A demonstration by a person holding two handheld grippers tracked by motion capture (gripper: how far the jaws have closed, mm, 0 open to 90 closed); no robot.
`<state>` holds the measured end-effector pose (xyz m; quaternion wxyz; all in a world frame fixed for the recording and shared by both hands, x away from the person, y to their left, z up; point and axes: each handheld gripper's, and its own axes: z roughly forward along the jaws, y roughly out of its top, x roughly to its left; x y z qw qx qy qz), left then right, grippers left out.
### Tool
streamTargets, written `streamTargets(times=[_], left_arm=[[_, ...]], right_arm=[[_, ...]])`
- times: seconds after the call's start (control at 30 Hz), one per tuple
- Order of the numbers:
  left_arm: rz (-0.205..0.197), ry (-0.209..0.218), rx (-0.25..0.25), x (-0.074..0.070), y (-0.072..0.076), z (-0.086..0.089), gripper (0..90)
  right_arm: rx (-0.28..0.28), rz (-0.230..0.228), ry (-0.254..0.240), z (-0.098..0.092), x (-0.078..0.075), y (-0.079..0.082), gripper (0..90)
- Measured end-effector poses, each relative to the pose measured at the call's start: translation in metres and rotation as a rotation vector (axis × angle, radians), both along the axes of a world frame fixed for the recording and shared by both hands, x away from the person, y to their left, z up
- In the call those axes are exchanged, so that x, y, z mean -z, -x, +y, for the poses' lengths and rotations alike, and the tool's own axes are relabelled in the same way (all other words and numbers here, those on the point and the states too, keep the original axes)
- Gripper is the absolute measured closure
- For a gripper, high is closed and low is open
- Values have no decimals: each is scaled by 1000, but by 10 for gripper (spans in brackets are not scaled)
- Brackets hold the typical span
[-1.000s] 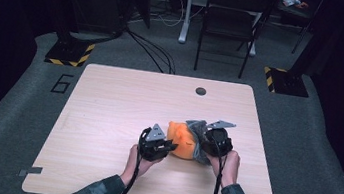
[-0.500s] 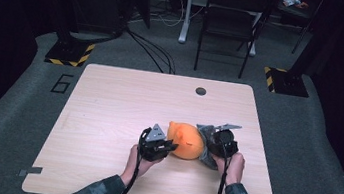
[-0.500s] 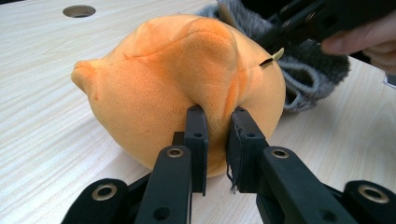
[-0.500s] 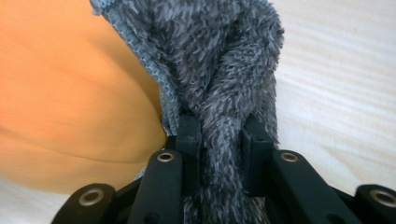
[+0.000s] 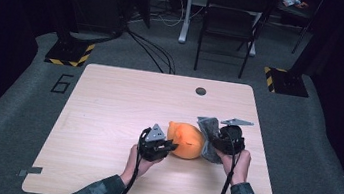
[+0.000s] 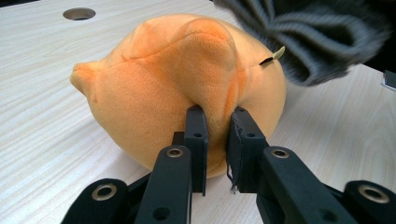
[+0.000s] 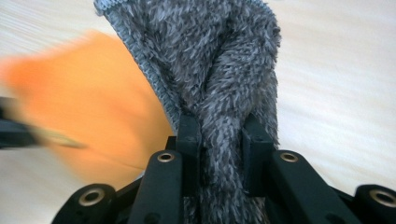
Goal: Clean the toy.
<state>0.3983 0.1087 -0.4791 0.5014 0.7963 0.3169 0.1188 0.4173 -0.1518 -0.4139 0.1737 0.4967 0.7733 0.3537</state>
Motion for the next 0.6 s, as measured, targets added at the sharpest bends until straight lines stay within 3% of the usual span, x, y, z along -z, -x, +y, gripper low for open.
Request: streamTargets(times=[0.1,0.13,0.23,0.27,0.33,0.6], left_arm=[[-1,-1,0,0,0,0,790],[2,2,2,0,0,0,790],[-7,-13,1,0,1,-1,790],[-7,-13,1,0,1,-1,790],[-4,-14,6,0,-1,1,790],[2,-7,4,1,0,0,790]], right_arm=[[-49,-26,-5,14,-8,6,733],[-101,-40,-4,32,-12,12,733],[-153,-40,8,52,-12,18,732],[-153,-40,8,52,-12,18,732],[-156,-49,56,65,-3,19,733],[-112,-48,102,53,3,13,733]])
